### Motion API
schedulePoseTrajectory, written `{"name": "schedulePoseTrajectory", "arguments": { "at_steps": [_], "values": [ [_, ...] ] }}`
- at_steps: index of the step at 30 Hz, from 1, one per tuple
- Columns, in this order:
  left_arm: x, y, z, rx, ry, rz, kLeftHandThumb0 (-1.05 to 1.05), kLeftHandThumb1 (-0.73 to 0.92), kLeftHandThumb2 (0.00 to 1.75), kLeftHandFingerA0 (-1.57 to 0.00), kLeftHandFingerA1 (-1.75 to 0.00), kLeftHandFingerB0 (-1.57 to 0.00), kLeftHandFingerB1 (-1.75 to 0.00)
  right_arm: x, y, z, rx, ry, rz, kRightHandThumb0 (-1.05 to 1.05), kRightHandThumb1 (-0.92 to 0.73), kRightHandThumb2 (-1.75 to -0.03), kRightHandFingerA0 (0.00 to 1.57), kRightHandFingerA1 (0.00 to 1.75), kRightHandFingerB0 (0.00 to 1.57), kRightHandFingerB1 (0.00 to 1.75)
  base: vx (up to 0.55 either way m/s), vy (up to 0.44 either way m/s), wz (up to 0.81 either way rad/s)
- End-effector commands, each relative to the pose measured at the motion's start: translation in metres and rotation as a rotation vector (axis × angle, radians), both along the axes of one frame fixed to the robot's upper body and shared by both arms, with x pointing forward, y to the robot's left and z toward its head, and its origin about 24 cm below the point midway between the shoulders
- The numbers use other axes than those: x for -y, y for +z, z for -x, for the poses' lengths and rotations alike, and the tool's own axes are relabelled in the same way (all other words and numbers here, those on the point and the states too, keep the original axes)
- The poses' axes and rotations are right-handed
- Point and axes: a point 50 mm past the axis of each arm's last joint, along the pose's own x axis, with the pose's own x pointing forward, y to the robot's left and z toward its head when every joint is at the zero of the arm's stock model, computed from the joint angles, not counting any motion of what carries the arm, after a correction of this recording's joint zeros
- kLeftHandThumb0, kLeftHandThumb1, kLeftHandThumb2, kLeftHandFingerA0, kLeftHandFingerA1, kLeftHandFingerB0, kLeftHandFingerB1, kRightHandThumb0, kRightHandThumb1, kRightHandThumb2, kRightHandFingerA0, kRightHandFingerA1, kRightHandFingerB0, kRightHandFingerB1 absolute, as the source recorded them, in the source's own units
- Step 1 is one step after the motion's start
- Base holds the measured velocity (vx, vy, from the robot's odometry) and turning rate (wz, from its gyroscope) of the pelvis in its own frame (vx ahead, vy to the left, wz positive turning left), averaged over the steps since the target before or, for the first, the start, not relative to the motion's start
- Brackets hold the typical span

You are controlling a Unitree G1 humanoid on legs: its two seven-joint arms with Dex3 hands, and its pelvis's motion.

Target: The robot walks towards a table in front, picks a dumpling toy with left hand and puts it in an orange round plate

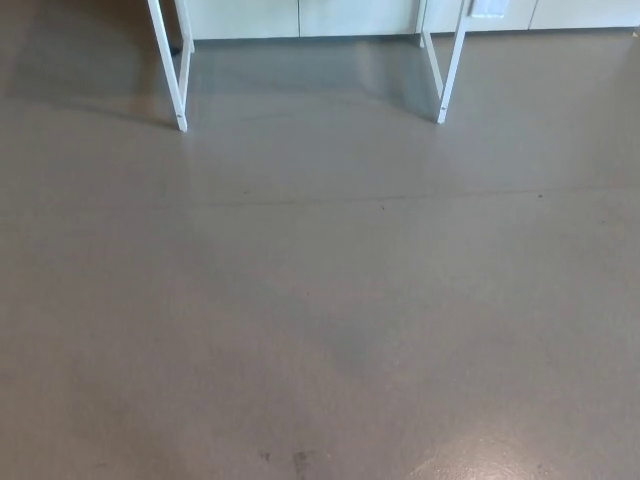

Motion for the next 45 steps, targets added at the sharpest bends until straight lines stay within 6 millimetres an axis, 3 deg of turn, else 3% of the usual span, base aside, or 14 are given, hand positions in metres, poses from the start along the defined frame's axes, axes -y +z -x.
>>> {"name": "schedulePoseTrajectory", "arguments": {
  "at_steps": [1, 19, 28, 35, 39, 45],
  "values": [
    [-0.005, 0.003, 0.006, 0.071, 0.054, 0.090, 0.17, 0.41, 0.85, -0.46, -0.63, -0.19, -0.50, 0.007, 0.002, 0.009, 0.032, -0.063, -0.093, 0.11, -0.57, -0.95, 0.41, 0.64, 0.17, 0.50, 0.00, 0.000, 0.00],
    [-0.005, 0.001, 0.031, 0.046, 0.064, 0.105, 0.18, 0.37, 0.83, -0.52, -0.68, -0.22, -0.51, 0.008, -0.002, 0.034, -0.004, -0.111, -0.098, 0.15, -0.52, -0.92, 0.44, 0.66, 0.19, 0.51, 0.02, 0.040, -0.01],
    [-0.005, -0.001, 0.032, 0.024, 0.078, 0.070, 0.18, 0.39, 0.84, -0.50, -0.66, -0.26, -0.52, 0.007, -0.001, 0.036, 0.000, -0.084, -0.094, 0.16, -0.48, -0.90, 0.42, 0.64, 0.20, 0.51, 0.25, 0.232, -0.05],
    [-0.005, 0.000, 0.032, 0.031, 0.073, 0.067, 0.17, 0.39, 0.84, -0.46, -0.64, -0.27, -0.52, 0.006, -0.002, 0.036, 0.002, -0.081, -0.088, 0.16, -0.48, -0.90, 0.36, 0.61, 0.19, 0.51, 0.24, -0.092, 0.13],
    [-0.006, 0.000, 0.031, 0.028, 0.077, 0.061, 0.18, 0.38, 0.83, -0.47, -0.65, -0.27, -0.52, 0.006, -0.004, 0.037, -0.015, -0.107, -0.059, 0.17, -0.46, -0.88, 0.44, 0.64, 0.22, 0.51, 0.43, -0.057, 0.54],
    [-0.006, 0.000, 0.032, 0.022, 0.073, 0.047, 0.20, 0.42, 0.86, -0.44, -0.63, -0.28, -0.53, 0.006, -0.003, 0.038, -0.006, -0.109, -0.065, 0.20, -0.48, -0.90, 0.40, 0.63, 0.19, 0.51, 0.36, -0.027, -0.02]
  ]
}}
